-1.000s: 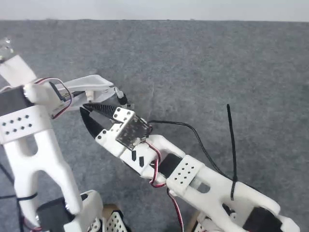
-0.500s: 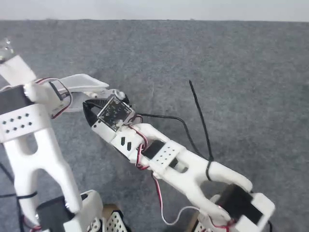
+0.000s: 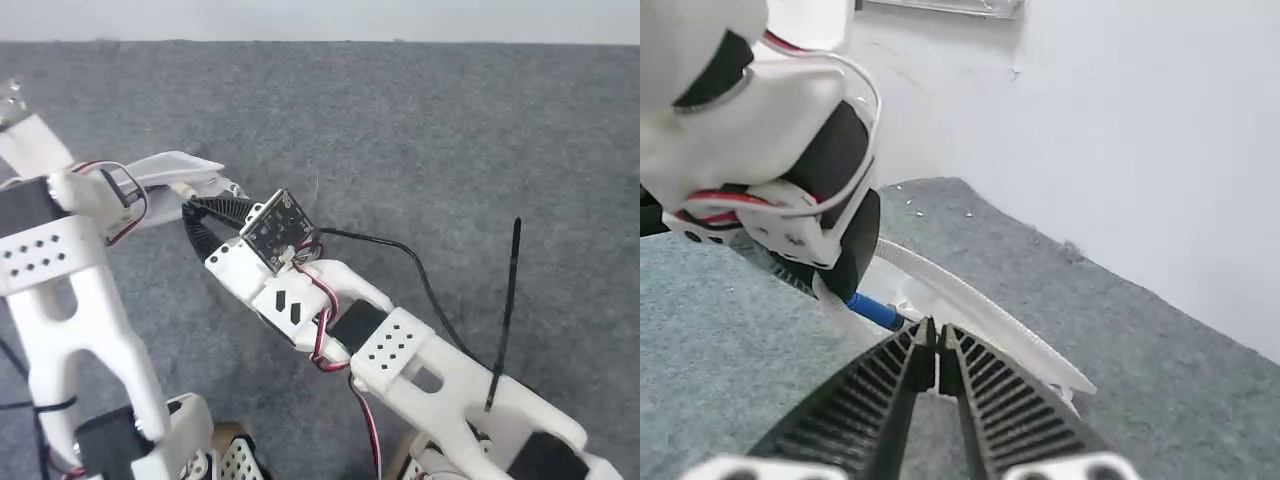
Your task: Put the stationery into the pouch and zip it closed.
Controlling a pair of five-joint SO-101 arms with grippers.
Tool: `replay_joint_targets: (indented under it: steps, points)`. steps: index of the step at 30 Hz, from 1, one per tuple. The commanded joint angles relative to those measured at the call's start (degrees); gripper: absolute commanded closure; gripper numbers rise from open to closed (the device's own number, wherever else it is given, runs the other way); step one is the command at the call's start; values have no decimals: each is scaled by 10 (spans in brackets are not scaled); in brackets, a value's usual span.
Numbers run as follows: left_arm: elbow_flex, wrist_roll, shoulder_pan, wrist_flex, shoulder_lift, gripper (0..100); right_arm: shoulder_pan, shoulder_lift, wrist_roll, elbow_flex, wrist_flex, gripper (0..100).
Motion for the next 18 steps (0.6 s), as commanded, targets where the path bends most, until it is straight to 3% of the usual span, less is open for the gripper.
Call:
replay_joint_targets:
  steps: [1,7,14,18]
  points:
    - [-6,5,2,-15,-10,989,13,-14,-9,-10,-15,991]
    - [-6,5,2,-15,-10,989,28,87,-9,-30,-98,991]
    - [-6,5,2,-15,-10,989,29,259,-9,-150,-24,991]
    - [-6,5,1,-15,-10,989,46,246,-9,-164,10,991]
